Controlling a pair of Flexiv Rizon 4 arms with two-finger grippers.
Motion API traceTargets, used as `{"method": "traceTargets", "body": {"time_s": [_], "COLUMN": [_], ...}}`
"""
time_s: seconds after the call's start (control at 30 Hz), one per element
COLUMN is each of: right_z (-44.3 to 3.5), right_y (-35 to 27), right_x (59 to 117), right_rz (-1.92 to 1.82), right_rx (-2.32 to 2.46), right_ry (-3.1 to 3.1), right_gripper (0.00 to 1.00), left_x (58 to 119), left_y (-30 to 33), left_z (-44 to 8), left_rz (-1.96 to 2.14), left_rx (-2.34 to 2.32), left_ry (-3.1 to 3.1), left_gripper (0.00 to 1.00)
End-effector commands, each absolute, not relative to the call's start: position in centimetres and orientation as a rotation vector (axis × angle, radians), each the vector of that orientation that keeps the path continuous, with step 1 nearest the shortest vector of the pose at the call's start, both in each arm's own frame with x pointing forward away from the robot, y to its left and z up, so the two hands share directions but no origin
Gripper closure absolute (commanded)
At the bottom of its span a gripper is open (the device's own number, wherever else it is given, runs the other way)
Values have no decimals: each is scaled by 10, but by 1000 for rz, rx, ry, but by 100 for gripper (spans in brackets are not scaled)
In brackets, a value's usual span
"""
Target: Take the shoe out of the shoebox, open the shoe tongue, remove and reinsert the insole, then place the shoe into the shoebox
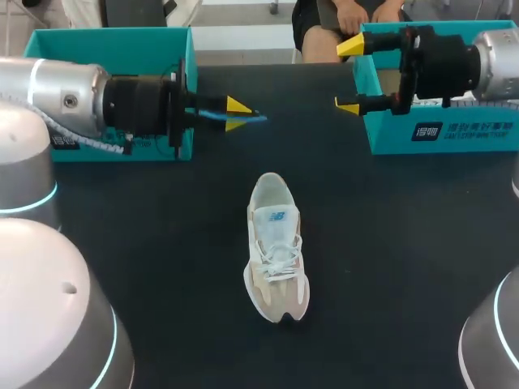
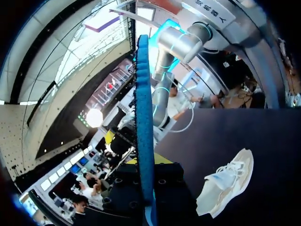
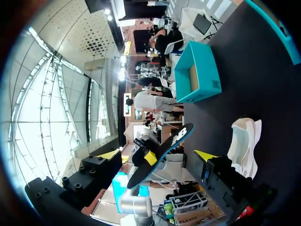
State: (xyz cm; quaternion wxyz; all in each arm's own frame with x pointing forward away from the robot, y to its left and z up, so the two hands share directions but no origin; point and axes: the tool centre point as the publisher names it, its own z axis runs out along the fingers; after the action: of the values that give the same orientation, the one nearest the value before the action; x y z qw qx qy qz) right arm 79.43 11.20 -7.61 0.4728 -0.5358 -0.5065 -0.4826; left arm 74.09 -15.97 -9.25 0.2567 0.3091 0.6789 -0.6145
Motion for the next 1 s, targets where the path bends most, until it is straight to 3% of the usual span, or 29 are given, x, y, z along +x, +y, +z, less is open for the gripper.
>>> {"method": "traceTargets", "body": {"time_s": [0.03, 0.37, 1.0], "right_z": [-77, -77, -77], "right_y": [113, 113, 113], "right_x": [794, 794, 794], "right_rz": [-1183, -1183, -1183], "right_rx": [-1313, -1313, -1313], "right_ry": [-1238, -1238, -1238], "right_gripper": [0, 0, 0], "left_x": [743, 743, 742], "left_y": [-159, -156, -157], "left_z": [-81, -80, -80], "left_rz": [-2383, -2536, -2513], "left_rx": [-365, -1015, -1004], "left_ry": [2550, 2548, 2551], "left_gripper": [100, 100, 100]}}
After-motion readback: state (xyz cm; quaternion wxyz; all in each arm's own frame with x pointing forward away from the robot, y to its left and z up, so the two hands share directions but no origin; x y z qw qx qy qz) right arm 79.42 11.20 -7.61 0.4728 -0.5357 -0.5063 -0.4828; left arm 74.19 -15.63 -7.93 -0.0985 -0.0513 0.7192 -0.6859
